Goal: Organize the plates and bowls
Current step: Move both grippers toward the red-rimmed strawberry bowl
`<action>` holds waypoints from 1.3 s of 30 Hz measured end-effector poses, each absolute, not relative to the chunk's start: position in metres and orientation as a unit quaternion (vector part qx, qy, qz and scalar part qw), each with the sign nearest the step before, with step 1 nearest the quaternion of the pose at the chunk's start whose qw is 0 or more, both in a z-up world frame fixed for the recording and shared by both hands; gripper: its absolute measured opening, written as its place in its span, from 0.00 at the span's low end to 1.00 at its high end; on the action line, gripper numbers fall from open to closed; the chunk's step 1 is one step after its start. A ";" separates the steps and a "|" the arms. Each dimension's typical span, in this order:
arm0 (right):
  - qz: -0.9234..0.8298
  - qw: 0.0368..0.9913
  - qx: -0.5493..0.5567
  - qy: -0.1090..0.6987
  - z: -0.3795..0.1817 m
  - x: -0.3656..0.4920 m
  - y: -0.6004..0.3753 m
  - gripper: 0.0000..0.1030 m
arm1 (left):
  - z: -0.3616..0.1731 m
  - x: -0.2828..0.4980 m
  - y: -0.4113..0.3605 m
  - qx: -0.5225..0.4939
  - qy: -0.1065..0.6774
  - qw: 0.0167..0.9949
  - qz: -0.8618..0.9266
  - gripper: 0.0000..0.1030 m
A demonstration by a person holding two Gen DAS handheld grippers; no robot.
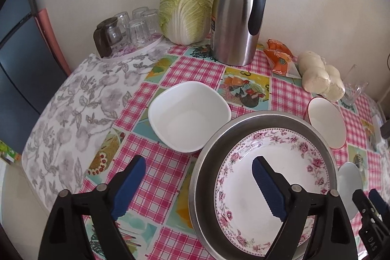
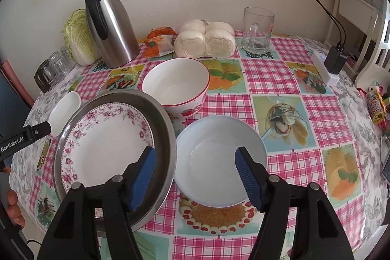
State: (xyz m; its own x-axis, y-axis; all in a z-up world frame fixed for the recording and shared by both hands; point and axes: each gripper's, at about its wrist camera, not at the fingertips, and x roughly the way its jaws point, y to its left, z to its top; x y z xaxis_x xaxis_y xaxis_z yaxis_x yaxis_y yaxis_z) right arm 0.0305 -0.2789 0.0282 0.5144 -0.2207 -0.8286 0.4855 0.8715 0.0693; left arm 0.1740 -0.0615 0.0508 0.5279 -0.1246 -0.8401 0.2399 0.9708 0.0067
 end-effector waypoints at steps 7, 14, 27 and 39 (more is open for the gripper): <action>-0.209 0.859 0.142 0.446 0.030 0.028 -0.281 0.86 | 0.055 0.168 -0.076 0.081 0.464 0.875 -0.112 0.99; -0.202 0.861 0.136 0.447 0.027 0.027 -0.283 0.87 | 0.057 0.160 -0.095 0.090 0.452 0.878 -0.128 1.00; -0.195 0.875 0.130 0.424 0.021 0.016 -0.301 0.95 | 0.052 0.157 -0.117 0.077 0.421 0.894 -0.133 1.00; -0.196 0.888 0.180 0.375 0.015 0.001 -0.322 0.96 | 0.052 0.161 -0.112 0.028 0.371 0.917 -0.143 1.00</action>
